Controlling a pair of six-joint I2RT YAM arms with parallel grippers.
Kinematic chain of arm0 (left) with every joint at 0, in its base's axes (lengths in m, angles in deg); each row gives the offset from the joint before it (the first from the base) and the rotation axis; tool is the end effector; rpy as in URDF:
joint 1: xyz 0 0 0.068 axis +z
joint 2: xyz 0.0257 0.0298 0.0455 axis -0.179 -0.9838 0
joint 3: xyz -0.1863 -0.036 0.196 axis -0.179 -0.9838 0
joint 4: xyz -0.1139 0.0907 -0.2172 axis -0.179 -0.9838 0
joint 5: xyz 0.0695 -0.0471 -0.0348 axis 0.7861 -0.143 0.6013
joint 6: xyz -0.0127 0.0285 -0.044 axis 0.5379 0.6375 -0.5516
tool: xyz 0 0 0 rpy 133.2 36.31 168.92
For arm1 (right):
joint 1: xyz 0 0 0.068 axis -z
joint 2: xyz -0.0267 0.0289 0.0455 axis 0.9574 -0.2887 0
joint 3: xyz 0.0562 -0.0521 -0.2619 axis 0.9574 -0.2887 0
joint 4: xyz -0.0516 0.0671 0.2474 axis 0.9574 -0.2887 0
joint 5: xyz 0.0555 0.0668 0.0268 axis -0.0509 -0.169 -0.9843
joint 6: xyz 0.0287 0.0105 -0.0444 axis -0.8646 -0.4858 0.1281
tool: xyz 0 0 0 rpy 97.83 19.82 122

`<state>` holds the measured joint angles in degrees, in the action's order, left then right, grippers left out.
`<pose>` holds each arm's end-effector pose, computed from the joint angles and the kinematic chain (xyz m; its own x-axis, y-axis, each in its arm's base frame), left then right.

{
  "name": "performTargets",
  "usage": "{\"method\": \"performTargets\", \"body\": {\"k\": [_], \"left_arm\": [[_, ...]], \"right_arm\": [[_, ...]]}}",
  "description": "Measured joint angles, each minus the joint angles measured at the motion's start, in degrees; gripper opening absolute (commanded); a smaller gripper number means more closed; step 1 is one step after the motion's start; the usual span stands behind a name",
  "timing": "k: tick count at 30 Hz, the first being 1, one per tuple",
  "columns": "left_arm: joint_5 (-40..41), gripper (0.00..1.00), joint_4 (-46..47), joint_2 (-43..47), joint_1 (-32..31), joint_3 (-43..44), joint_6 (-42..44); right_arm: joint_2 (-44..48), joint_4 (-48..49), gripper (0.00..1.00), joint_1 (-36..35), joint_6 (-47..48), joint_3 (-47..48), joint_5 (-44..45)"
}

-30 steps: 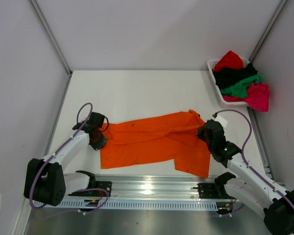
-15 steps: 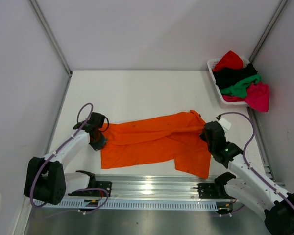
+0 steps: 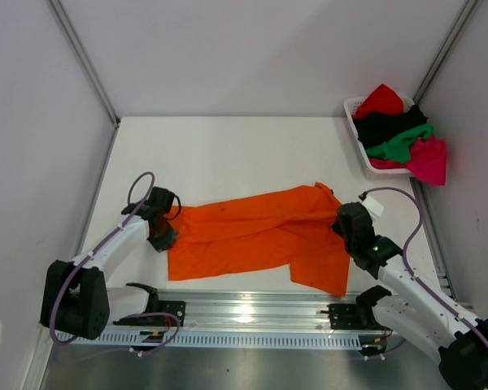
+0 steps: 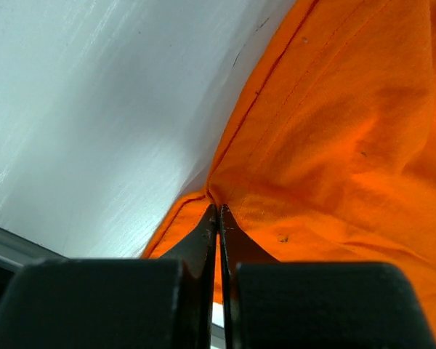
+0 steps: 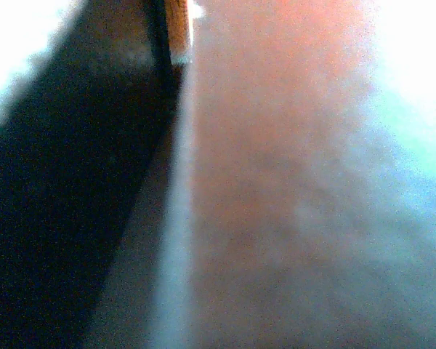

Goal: Fold and stack the t-shirts
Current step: Fold the tshirt

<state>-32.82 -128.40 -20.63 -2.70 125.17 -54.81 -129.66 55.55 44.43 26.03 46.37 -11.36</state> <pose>0.1875 -0.0347 0.1838 -0.6941 -0.6460 -0.3176 -0.6683 0.7422 -0.0491 0.1612 0.0670 0.2225 -0.3705 0.5478 -0.7501 0.3928 0.8242 0.4079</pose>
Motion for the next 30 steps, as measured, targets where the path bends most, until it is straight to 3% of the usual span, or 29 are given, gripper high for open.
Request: {"method": "performTargets", "body": {"k": [5,7,10,11,15,30], "left_arm": [[-0.8,0.04,-1.3,1.5,0.0,0.0,0.4],[-0.9,0.25,-1.9,3.1,0.0,0.0,0.7],[-1.6,0.44,-2.6,5.0,0.0,-0.1,1.2],[-1.7,0.51,-2.8,5.4,0.0,-0.1,1.4],[-1.9,0.54,-3.2,6.2,0.0,-0.1,1.5],[-3.5,0.53,-3.4,6.3,0.0,0.1,2.4]], "right_arm": [[0.0,0.0,0.00,0.0,-0.4,0.0,0.0],[-0.1,0.0,0.02,0.0,-0.6,0.0,0.0],[-0.5,-0.1,0.30,0.0,-1.3,0.2,-0.1],[-0.8,-0.2,0.33,0.0,-1.6,0.4,-0.1],[-1.7,-0.7,0.47,-0.2,-2.2,1.5,0.0],[-1.7,-5.1,0.47,-5.6,-5.6,2.4,3.8]]}}
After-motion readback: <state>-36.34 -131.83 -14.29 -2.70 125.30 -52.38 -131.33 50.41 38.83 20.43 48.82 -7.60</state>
